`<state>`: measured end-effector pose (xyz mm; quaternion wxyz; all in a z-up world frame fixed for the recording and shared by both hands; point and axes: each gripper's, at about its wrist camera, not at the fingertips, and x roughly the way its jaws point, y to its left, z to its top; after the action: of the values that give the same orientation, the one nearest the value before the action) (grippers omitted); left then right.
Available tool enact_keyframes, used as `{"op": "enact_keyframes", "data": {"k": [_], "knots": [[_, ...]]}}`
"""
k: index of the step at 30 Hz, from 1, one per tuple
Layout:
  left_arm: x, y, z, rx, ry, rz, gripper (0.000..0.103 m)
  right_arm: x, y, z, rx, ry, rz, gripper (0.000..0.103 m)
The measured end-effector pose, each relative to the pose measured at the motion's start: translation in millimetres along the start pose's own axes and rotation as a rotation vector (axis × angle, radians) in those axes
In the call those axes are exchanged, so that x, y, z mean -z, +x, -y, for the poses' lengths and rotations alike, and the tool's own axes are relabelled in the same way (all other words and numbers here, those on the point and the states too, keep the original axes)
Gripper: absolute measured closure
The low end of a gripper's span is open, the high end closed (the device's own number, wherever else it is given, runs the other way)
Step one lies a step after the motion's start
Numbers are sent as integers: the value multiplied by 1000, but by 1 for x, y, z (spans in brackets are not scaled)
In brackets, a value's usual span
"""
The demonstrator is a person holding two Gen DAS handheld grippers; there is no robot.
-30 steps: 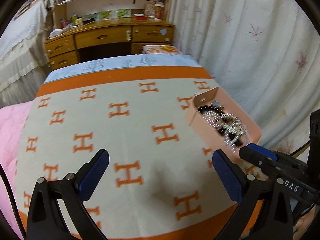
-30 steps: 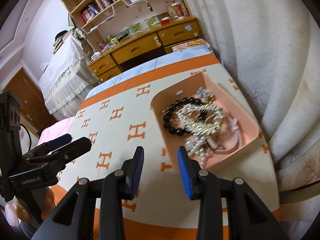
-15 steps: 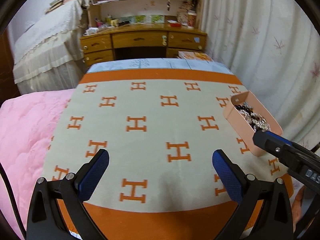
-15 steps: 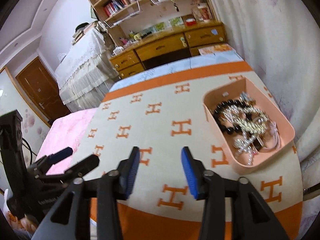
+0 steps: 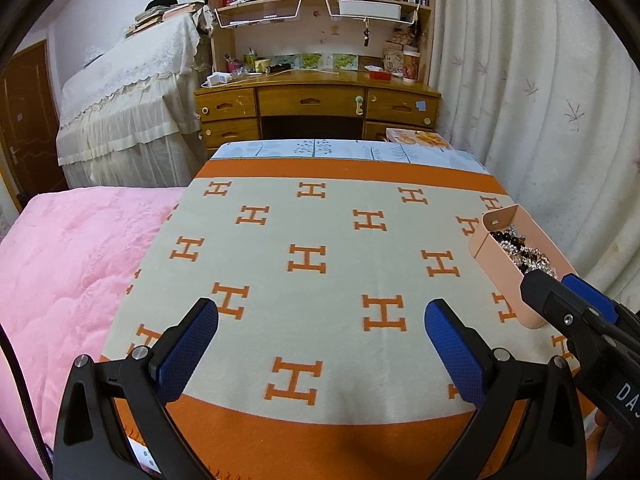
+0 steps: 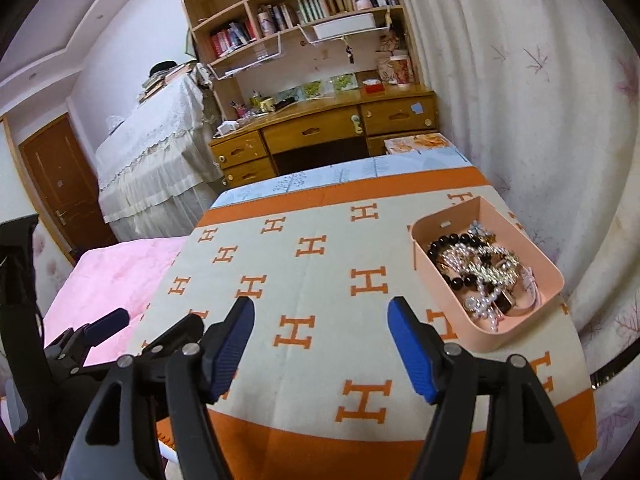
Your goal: Organize jewelry
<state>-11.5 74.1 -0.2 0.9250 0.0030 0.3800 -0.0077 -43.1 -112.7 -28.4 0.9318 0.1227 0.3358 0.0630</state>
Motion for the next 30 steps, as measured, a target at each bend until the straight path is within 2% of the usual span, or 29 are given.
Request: {"op": "enact_keyframes", "data": {"k": [5,30], "knots": [[3,3,1,-1,2,-14,1,5,-1,2,28,-2,6,33],[2,9,-7,-5,-43,-27,1,9,7,4,13,9,-25,33]]}}
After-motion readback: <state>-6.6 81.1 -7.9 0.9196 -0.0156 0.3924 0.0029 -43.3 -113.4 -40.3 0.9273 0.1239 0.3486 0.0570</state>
